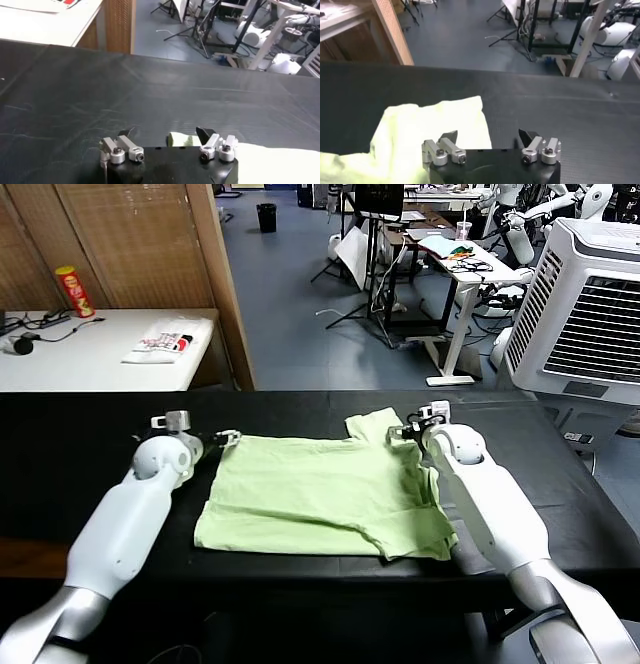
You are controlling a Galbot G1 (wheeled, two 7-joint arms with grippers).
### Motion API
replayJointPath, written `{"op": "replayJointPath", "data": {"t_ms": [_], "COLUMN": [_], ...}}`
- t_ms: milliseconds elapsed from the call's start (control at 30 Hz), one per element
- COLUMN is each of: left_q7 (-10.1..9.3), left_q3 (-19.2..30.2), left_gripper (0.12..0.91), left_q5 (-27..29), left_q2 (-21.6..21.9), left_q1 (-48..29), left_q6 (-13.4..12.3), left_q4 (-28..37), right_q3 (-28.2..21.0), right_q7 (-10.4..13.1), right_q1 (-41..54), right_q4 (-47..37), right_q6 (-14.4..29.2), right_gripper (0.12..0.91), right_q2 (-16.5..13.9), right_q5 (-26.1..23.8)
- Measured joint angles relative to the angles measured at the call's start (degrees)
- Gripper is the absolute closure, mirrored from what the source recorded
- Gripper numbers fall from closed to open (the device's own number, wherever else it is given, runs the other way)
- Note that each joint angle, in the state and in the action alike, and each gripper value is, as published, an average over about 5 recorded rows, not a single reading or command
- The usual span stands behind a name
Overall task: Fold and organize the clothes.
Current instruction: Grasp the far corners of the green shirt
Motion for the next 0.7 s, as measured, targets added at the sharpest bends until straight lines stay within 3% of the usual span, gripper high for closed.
{"op": "replayJointPath", "data": {"t_ms": [100,200,400,500,700], "left_q7": [0.15,0.36,1.01,1.27,1.47], "left_q3": [0.06,0.12,0.18,0.21,0.27], "left_gripper": [0.249,0.345,0.674,0.794,0.858], "left_q5": [0.16,0.26,0.46,0.48,0.67], "left_q2": [0.11,0.30,0.46,0.44,0.35], "left_q1": [0.08,0.12,0.53,0.68,0.76], "left_q6": [0.12,0.26,0.47,0.66,0.43], "left_q4": [-0.16,-0.27,-0.50,-0.64,-0.78], "right_q3": [-0.03,-0.08,0.01,0.16,0.46], "right_q7": [-0.26,-0.55,-0.80,-0.85,-1.49], "right_q1": [0.06,0.06,0.21,0.21,-0.02], "right_q4": [-0.37,-0.54,-1.28,-1.50,-1.65], "right_q6": [-0.02,-0.03,-0.01,0.00,0.23], "right_gripper": [0.346,0.434,0.577,0.648,0.832], "right_q2": [0.21,0.52,1.17,1.40,1.93], "right_q5": [-0.04,-0.13,-0.21,-0.26,-0.86]}}
